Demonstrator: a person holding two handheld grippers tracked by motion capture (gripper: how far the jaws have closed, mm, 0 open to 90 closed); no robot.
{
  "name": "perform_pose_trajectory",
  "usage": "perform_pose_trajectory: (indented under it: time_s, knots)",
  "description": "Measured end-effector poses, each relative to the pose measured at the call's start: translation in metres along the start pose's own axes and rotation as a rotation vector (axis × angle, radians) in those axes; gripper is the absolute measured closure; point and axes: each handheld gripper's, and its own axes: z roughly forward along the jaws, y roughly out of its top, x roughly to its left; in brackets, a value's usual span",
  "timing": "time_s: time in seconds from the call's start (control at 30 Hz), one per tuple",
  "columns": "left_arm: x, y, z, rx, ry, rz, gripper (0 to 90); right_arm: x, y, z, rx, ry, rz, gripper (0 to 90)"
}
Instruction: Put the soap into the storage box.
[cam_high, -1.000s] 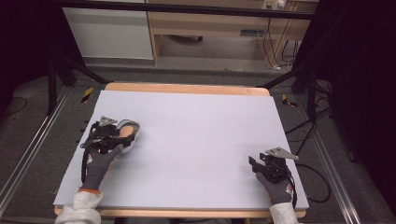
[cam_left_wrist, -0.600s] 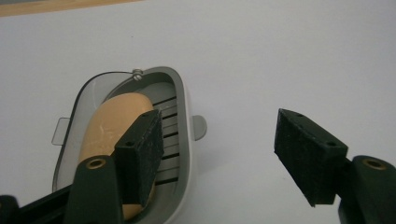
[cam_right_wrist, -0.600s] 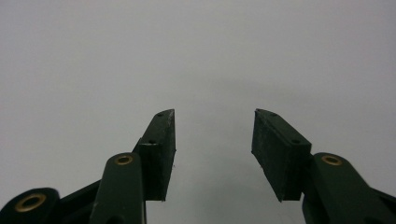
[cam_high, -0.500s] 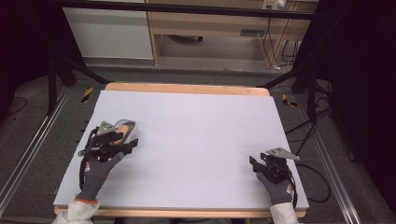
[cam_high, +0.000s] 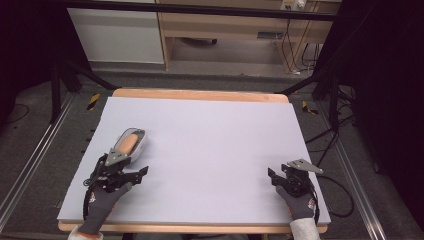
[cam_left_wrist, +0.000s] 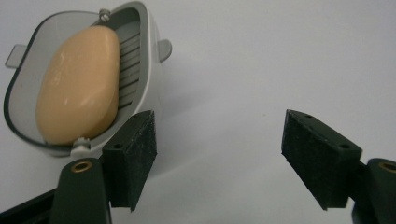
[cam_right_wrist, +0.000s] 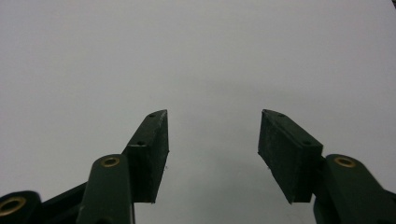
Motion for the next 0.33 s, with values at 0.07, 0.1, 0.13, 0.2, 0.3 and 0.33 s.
perform_pose_trajectory:
  time_s: [0.07, 0.1, 0.13, 0.2, 0.3, 0.33]
  knots:
    - [0.001, -0.006, -0.001, 0.01, 0.006, -0.006, 25.9, -0.001, -0.001, -0.001, 0.003, 0.004, 0.008, 39.9]
    - [0.002, -0.01, -0.002, 0.015, 0.007, -0.01, 25.8, -0.002, -0.002, 0.0, 0.001, -0.003, 0.001, 39.0]
    - [0.003, -0.012, -0.003, 0.016, 0.012, -0.015, 25.7, -0.002, -0.003, -0.001, 0.004, 0.0, 0.008, 38.4]
    - [0.005, -0.017, -0.005, 0.025, 0.025, -0.015, 25.0, -0.002, -0.005, -0.001, 0.01, -0.005, 0.009, 37.4]
    - [0.01, -0.022, -0.01, 0.017, 0.04, -0.036, 24.6, -0.004, -0.008, -0.002, 0.012, -0.01, 0.004, 36.1]
    - [0.012, -0.023, -0.012, 0.017, 0.048, -0.039, 24.6, -0.004, -0.008, -0.003, 0.014, -0.009, 0.002, 35.5]
